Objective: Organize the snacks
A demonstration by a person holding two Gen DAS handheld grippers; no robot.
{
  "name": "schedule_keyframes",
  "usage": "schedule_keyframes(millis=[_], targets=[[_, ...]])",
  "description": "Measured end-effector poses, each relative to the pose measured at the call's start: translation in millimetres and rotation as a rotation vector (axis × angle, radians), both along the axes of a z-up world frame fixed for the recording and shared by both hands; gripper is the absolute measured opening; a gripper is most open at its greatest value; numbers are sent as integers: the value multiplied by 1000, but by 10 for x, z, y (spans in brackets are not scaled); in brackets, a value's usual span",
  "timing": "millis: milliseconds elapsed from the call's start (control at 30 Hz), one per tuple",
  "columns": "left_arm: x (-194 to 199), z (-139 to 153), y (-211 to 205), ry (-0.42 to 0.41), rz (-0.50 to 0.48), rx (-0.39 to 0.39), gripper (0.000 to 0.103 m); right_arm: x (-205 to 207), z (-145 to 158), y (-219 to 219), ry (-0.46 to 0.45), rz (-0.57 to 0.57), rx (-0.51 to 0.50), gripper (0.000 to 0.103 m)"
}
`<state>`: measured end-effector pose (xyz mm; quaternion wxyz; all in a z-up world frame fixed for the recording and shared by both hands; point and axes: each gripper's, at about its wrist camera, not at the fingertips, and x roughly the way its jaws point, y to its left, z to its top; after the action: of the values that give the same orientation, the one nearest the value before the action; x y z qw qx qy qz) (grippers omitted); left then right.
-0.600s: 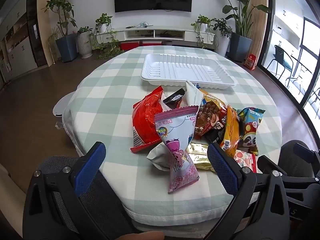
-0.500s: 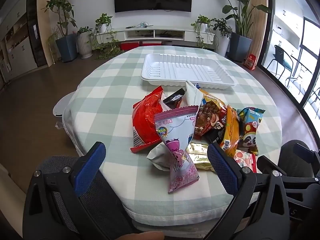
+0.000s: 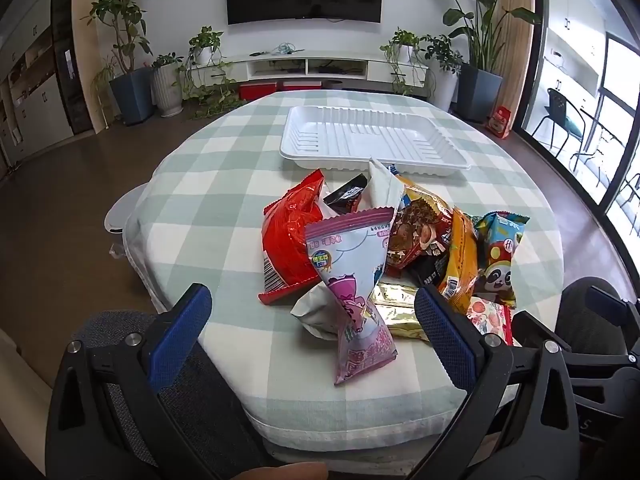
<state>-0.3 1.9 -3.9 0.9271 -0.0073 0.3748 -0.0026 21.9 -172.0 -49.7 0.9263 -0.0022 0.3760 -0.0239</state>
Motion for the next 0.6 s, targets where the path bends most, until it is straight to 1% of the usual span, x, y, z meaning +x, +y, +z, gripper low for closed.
schedule_keyframes(millis=[333, 367, 600], targets=[[-3, 5, -19, 1, -1, 2, 103, 3, -16, 2, 3, 1, 2, 103], [-7, 12, -25, -1, 0, 4, 103, -16, -64, 6, 3, 1, 2, 103], [-4, 9, -26, 0, -1, 4, 103, -8, -47, 15, 5, 1, 2, 103]])
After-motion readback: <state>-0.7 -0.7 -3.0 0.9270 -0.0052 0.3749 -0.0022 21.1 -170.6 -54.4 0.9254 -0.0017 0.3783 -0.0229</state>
